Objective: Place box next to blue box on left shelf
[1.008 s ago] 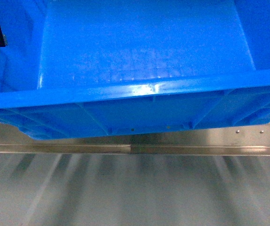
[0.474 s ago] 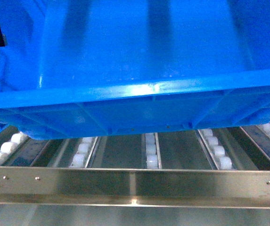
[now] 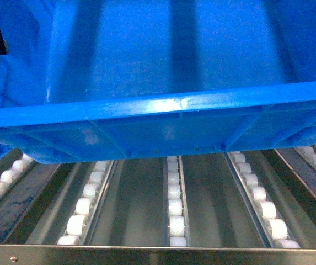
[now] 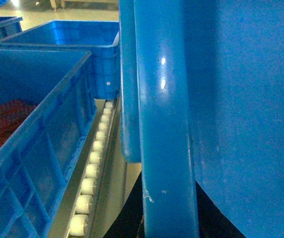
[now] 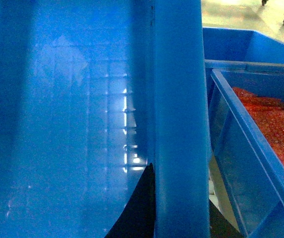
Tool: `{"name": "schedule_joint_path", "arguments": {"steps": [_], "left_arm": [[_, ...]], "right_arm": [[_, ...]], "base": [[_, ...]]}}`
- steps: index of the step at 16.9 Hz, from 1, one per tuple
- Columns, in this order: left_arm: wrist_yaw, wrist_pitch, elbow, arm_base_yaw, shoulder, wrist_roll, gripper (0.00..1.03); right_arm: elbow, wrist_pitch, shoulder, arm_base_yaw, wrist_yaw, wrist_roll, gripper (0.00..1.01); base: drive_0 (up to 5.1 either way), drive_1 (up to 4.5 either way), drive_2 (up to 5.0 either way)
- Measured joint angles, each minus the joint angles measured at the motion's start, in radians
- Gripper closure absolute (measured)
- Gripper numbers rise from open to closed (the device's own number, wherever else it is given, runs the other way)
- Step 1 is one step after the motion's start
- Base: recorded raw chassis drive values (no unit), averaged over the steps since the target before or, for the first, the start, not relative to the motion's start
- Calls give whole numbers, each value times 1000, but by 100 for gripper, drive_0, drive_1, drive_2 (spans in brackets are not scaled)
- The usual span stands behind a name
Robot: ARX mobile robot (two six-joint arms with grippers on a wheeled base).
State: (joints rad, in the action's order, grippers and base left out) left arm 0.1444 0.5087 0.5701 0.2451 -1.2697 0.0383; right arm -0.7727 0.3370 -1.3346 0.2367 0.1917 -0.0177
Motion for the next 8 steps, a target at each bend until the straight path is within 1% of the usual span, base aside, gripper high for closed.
{"name": "schedule_joint_path", "arguments": {"steps": [8], "left_arm": [[0,0,0,0,0,0,97]], "right_arm": [[0,0,0,0,0,0,93]], "base": [[0,0,0]]}}
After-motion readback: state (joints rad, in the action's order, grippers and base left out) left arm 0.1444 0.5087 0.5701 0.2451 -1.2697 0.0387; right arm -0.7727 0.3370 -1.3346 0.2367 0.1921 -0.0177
